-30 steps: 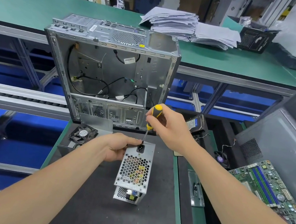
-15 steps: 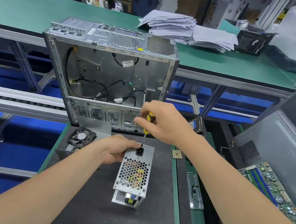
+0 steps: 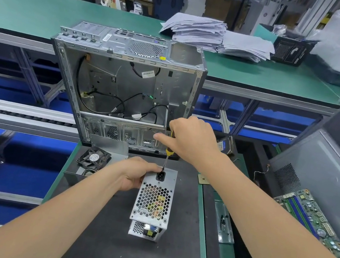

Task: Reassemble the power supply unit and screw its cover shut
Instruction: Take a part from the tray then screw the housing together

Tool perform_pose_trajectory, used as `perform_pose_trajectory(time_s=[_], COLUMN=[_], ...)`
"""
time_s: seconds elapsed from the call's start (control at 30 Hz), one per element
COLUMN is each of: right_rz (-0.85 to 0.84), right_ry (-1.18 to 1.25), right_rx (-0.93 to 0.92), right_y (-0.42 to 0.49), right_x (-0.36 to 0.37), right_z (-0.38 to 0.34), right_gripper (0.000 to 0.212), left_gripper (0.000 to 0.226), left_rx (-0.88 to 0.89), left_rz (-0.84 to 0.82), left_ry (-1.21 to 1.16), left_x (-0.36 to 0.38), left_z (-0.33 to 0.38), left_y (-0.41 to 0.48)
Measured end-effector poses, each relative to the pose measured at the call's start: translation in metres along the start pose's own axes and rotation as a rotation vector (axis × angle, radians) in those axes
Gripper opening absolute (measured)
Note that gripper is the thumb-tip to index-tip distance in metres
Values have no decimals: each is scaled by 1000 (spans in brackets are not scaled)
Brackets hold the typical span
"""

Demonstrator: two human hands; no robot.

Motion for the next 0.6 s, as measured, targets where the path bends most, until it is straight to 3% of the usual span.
perform_pose_trajectory(time_s=[0.1,0.23,0.33,0.43,0.6], right_rz=[32,-150,-265,-230,-136], right_ry=[11,333,437,398,138], right_rx=[-33,-230,-289,-269,-40], right_y=[-1,-4,-5,-5,1], right_x=[-1,-9,-13,-13,-9], right_z=[-7,-4,1,7,3], right_gripper=[52,11,12,4,57], left_gripper=[33,35,35,36,36], left_rx=[-1,-16,-41,-54,-47], left_rz=[-7,-34,-74,-85,-86], left_ry=[7,-13,-59,-78,-66], left_x=[0,1,-1,-1,0], left_z=[1,3,3,2,2], left_y=[-1,-5,-7,-7,-5])
Point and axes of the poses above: each hand's wrist, its own y-axis towards the middle knuckle, its own x-axis out of the palm, z = x × y, the point moved 2 cm from there along y, towards the middle knuckle, and after that the axes turned 5 degrees about y, right-handed, at the moved point
